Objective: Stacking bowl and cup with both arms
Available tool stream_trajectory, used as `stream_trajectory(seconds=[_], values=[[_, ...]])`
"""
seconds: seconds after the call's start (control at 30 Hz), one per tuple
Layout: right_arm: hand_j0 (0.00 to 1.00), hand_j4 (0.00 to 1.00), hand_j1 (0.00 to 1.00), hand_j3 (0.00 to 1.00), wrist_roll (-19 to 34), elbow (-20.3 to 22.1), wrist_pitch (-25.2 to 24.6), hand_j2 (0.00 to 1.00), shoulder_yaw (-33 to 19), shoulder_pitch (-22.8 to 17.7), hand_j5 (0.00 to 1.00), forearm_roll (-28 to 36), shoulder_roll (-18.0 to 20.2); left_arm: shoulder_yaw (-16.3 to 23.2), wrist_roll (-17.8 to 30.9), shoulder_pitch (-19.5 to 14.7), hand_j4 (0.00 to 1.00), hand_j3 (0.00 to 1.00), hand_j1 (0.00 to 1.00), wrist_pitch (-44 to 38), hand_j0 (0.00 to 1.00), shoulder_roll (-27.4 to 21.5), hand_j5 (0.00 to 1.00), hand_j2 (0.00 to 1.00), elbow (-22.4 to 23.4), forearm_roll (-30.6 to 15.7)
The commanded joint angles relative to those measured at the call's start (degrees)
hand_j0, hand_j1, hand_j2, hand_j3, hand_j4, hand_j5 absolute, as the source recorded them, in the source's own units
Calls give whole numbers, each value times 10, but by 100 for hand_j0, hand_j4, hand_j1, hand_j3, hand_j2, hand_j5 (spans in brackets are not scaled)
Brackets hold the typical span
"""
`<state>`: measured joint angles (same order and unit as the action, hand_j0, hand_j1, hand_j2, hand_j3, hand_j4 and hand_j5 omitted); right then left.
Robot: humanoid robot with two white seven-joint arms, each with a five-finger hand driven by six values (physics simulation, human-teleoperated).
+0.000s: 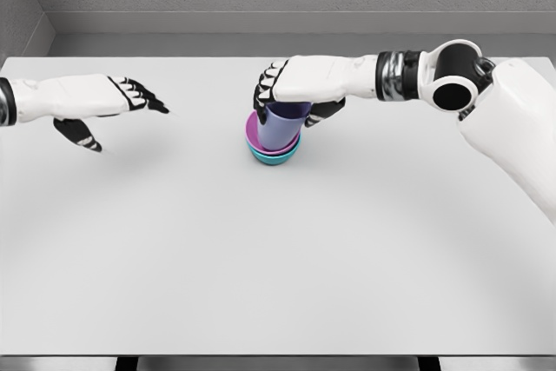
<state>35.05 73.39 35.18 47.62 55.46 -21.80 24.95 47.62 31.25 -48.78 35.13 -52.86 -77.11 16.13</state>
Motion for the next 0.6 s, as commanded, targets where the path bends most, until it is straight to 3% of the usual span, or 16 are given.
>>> stream_trajectory(seconds=[0.0, 0.4, 0.47, 0.5, 0.57], values=[[49, 49, 49, 49, -1, 0, -2, 49, 0, 0, 49, 4, 0, -5, 0, 0, 100, 100, 100, -1, 100, -5, 100, 100, 4, -3], [51, 51, 51, 51, -1, -33, -2, 51, -2, 5, 51, -8, -20, -3, 0, 1, 100, 100, 100, -1, 100, -3, 100, 100, 2, -3], [67, 67, 67, 67, -1, -33, -2, 67, -2, 5, 67, -10, -21, -3, 0, 1, 100, 100, 100, -1, 100, -3, 100, 100, 1, -4], [97, 97, 97, 97, -1, -33, -2, 97, -2, 5, 97, -10, -20, -3, 0, 1, 100, 100, 100, -1, 100, -3, 100, 100, 0, -4], [100, 100, 100, 100, -1, -33, -2, 100, -2, 5, 100, -10, -20, -3, 0, 1, 100, 100, 100, -1, 100, -3, 100, 100, 0, -4]])
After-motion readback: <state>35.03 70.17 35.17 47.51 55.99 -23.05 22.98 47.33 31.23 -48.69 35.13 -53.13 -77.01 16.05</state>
